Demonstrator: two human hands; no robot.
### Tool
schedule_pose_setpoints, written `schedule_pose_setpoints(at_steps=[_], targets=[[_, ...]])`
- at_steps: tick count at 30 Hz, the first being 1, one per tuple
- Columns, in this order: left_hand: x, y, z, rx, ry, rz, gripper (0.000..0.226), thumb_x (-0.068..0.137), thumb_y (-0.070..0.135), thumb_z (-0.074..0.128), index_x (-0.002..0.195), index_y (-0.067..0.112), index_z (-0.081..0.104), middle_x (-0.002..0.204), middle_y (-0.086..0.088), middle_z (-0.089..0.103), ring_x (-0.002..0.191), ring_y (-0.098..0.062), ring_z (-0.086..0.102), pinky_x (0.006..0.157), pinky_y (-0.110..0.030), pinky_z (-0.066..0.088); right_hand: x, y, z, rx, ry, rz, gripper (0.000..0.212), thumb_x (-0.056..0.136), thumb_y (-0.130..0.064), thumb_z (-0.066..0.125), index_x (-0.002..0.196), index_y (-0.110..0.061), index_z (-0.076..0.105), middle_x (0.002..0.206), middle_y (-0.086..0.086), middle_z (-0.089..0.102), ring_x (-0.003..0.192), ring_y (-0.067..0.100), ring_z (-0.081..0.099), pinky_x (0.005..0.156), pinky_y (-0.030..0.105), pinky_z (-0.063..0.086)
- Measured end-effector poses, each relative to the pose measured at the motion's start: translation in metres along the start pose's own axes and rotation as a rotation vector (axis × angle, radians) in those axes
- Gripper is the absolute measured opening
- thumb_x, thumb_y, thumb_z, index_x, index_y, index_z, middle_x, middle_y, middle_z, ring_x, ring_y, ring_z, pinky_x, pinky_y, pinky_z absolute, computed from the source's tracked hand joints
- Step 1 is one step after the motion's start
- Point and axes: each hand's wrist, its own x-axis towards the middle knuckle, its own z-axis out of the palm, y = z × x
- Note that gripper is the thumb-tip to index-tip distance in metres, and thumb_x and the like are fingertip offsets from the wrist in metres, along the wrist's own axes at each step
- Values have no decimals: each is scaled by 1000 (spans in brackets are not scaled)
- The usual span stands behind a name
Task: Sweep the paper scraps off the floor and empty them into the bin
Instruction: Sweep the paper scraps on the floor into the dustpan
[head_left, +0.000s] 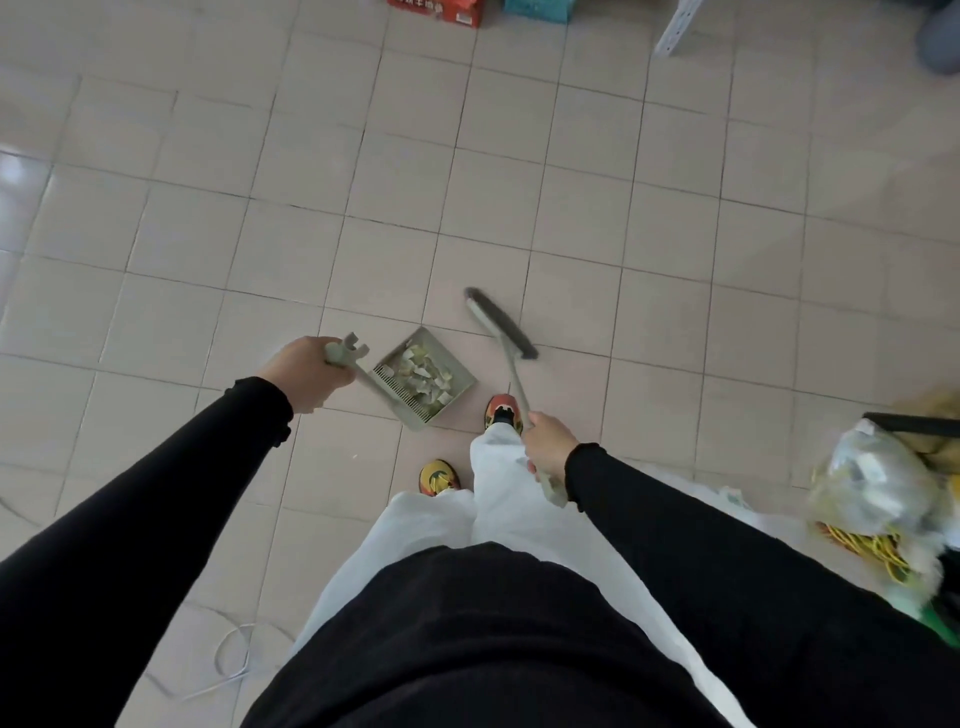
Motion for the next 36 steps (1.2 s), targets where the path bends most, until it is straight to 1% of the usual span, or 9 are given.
schedule_pose_setpoints(at_steps=[2,6,10,16,21,27,31,34,36], targets=[[4,4,1,-5,-2,1,4,87,11,61,86,13,65,63,-4,47,51,-22,43,48,-25,39,-16,7,7,133,-72,29,40,100,-11,31,136,-11,48,71,4,44,51,14,41,43,24,36],[9,9,2,9,4,13,9,86,11,61,93,9,66,63,-4,47,50,-23,42,50,-26,39,-47,15,-3,262,-128,-9,40,101,-22,36,137,-30,50,77,4,46,47,11,39,40,22,34],[16,18,1,-1,20,18,17,86,12,62,101,10,69,62,-5,48,52,-25,44,53,-29,40,-65,24,-19,341,-133,-51,36,101,-25,38,131,-33,55,82,6,44,47,12,38,42,24,32],[35,70,7,-36,27,69,20,88,12,62,107,9,69,65,-5,48,50,-22,40,50,-25,38,-48,27,-70,377,-37,-96,38,101,-26,39,136,-36,51,85,6,46,46,10,40,43,25,34],[65,160,19,-2,39,131,18,89,15,63,105,9,68,68,-7,52,54,-24,45,54,-32,43,-23,30,-153,409,25,-149,40,100,-22,39,137,-28,51,83,6,45,45,11,40,41,25,35],[106,311,45,-10,56,168,20,90,12,62,109,11,69,77,-9,54,53,-21,43,49,-26,40,6,26,-295,447,63,-181,39,98,-18,39,134,-24,55,77,5,47,43,10,40,39,25,35],[133,412,65,-30,75,191,23,86,6,62,108,9,69,76,-10,53,52,-22,42,48,-25,38,20,17,-392,494,82,-187,43,98,-16,38,139,-23,51,76,4,47,47,11,41,39,23,35],[154,479,79,-49,73,213,27,83,4,60,109,9,68,83,-9,56,55,-21,42,49,-27,38,31,8,-454,537,101,-188,39,96,-10,36,129,-12,56,73,5,46,46,12,40,36,21,33],[169,522,87,-60,73,230,29,83,3,60,110,9,68,88,-9,58,58,-21,43,50,-27,38,39,-1,-493,573,118,-188,31,96,-9,36,117,-13,58,73,6,47,46,13,39,36,19,33]])
